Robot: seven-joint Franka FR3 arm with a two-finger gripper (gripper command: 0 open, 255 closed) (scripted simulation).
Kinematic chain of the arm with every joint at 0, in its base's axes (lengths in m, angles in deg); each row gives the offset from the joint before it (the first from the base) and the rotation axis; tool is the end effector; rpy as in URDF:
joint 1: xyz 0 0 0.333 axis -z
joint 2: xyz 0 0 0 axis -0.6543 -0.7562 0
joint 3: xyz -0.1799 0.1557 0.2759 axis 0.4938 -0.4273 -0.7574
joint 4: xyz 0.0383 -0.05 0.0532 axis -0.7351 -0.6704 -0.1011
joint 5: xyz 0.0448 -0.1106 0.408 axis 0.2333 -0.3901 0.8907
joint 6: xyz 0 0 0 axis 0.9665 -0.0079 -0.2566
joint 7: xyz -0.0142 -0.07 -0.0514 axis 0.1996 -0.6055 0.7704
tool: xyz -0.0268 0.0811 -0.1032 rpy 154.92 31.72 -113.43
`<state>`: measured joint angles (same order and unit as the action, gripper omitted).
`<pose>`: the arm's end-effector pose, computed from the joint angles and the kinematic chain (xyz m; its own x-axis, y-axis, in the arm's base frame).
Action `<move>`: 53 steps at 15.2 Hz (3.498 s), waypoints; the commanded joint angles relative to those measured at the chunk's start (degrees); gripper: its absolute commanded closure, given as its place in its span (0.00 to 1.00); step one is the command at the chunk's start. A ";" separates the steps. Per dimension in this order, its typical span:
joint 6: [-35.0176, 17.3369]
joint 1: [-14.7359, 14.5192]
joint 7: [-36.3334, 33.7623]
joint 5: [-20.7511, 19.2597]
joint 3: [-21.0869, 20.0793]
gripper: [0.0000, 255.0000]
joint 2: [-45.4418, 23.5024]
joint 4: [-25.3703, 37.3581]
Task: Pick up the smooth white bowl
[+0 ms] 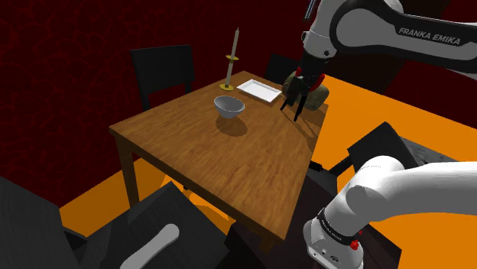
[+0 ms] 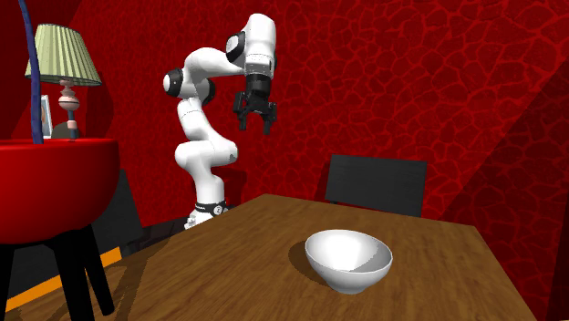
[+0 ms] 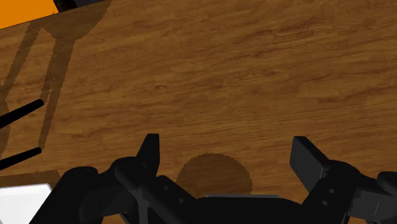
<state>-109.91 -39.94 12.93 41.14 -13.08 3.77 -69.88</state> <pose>0.3191 0.0113 0.5888 0.9949 0.0872 0.0505 0.0782 -0.9843 0.1585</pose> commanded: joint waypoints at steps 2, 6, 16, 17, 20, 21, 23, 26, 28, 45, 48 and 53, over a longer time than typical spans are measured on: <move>-1.55 0.19 0.77 -0.31 0.67 0.00 -1.88 0.40; -7.29 0.78 3.80 -1.19 3.17 0.00 -9.81 2.84; -17.53 1.42 11.83 -0.38 8.15 0.00 -31.36 14.51; -18.18 1.48 12.69 -0.04 8.52 0.00 -33.59 16.10; -19.66 1.73 15.32 1.20 9.43 0.00 -40.35 21.34; -20.00 1.85 16.20 1.69 9.67 0.00 -42.62 23.26; -20.44 2.17 17.94 2.71 10.01 0.00 -47.22 27.34; -20.46 2.80 20.45 4.34 10.28 0.00 -54.24 34.17; -20.04 3.34 22.01 5.40 10.26 0.00 -59.06 39.27; -22.36 4.99 25.26 7.81 9.57 1.00 -73.14 50.64; -22.37 4.98 25.25 7.81 9.57 1.00 -73.14 50.63; -22.38 5.01 25.28 7.81 9.58 1.00 -73.12 50.61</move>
<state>-132.28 -34.91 38.20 48.94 -3.47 -69.35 -19.18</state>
